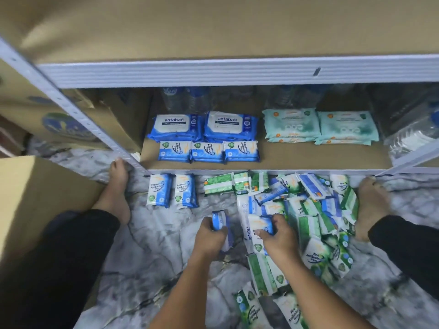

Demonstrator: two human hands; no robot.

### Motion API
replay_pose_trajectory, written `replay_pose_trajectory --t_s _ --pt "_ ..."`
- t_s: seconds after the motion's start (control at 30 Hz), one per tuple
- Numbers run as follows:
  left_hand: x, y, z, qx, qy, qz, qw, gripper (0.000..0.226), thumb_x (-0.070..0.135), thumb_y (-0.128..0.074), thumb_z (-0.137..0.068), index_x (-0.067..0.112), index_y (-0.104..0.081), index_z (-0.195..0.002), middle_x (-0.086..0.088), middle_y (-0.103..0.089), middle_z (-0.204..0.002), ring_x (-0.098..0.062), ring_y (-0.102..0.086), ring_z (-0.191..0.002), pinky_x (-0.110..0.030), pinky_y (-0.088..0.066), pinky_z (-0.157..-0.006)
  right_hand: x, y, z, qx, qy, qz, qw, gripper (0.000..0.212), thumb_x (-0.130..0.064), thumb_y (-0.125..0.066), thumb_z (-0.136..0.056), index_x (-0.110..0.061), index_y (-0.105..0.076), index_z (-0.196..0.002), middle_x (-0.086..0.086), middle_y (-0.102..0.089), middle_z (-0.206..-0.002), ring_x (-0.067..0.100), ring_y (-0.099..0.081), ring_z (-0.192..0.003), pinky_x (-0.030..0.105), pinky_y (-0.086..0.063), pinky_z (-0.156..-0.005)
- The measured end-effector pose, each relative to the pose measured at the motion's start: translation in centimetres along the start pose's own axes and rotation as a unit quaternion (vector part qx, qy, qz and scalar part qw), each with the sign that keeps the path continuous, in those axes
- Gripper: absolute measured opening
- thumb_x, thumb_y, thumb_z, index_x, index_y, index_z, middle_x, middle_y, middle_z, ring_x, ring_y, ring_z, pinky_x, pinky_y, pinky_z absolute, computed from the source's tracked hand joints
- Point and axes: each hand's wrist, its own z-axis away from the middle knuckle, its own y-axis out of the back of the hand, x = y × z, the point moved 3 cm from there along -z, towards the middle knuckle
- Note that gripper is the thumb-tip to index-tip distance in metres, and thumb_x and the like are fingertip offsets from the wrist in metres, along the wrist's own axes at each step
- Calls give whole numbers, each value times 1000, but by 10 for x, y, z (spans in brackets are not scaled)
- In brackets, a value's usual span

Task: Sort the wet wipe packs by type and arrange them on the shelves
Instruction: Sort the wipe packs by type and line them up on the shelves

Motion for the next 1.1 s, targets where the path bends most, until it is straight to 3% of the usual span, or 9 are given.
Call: replay_pose_trajectory --t_s 0.23,0.3,0.4,0.53,0.67,0.8,0.9,1.0,1.1 --pt "54 30 67 -61 -102 49 992 26 15 -52 -99 27 -36 -116 -7 -57 -99 -20 -60 -79 -30 -43 -58 -61 42 34 7 20 -101 995 42 -20 -72 -92 -31 -46 -123 -3 -60 -123 18 -61 -97 45 -52 -96" --pt "77 41 87 -83 -139 50 985 41 11 -50 -97 27 -29 -128 -6 -48 -103 -21 -53 -82 -31 -43 -65 -80 59 39 -8 39 -105 994 42 -17 -70 -93 -36 -44 -120 -2 -63 -120 21 -65 -94 48 -55 -92" --pt "108 57 112 -106 -199 39 974 69 12 -52 -89 31 -22 -148 -2 -46 -128 -27 -50 -118 -30 -48 -84 -109 86 47 -23 75 -107 991 54 -3 -66 -90 -39 -42 -121 0 -68 -110 26 -69 -88 49 -57 -79" --pt "122 68 141 -94 -241 20 966 46 8 -66 -95 19 -39 -131 -2 -56 -98 -4 -64 -74 -14 -50 -57 -126 109 71 -39 129 -136 982 75 2 -64 -92 -51 -36 -136 -3 -70 -105 28 -71 -89 41 -57 -72" --pt "95 70 143 -42 -221 44 973 71 34 -92 -70 33 -44 -122 4 -69 -114 -15 -70 -101 -38 -61 -81 -111 102 88 -55 125 -121 983 62 2 -68 -91 -45 -50 -126 -3 -72 -105 21 -72 -92 48 -59 -84" --pt "68 66 143 -69 -182 58 979 60 14 -79 -86 24 -41 -131 -3 -69 -117 -16 -71 -98 -27 -58 -74 -88 88 96 -56 93 -115 987 60 5 -74 -85 -41 -53 -118 5 -74 -103 19 -74 -86 46 -61 -79" --pt "56 69 137 -85 -169 61 980 78 6 -73 -87 27 -28 -147 -5 -66 -125 -23 -69 -108 -47 -58 -91 -82 85 100 -63 79 -115 988 58 6 -75 -83 -28 -54 -125 1 -77 -96 19 -74 -83 41 -61 -73" --pt "57 77 142 -78 -192 17 978 97 1 -71 -87 53 -18 -150 -5 -57 -137 -23 -67 -112 -35 -60 -80 -80 83 99 -66 77 -107 989 59 7 -77 -81 -28 -55 -123 1 -78 -92 20 -75 -82 47 -62 -76" --pt "52 84 141 -73 -188 -11 979 79 -2 -70 -88 53 -38 -134 -7 -63 -124 -16 -71 -93 -33 -58 -71 -79 78 96 -70 71 -107 989 57 9 -77 -80 -27 -55 -118 4 -78 -91 23 -76 -80 53 -61 -73"
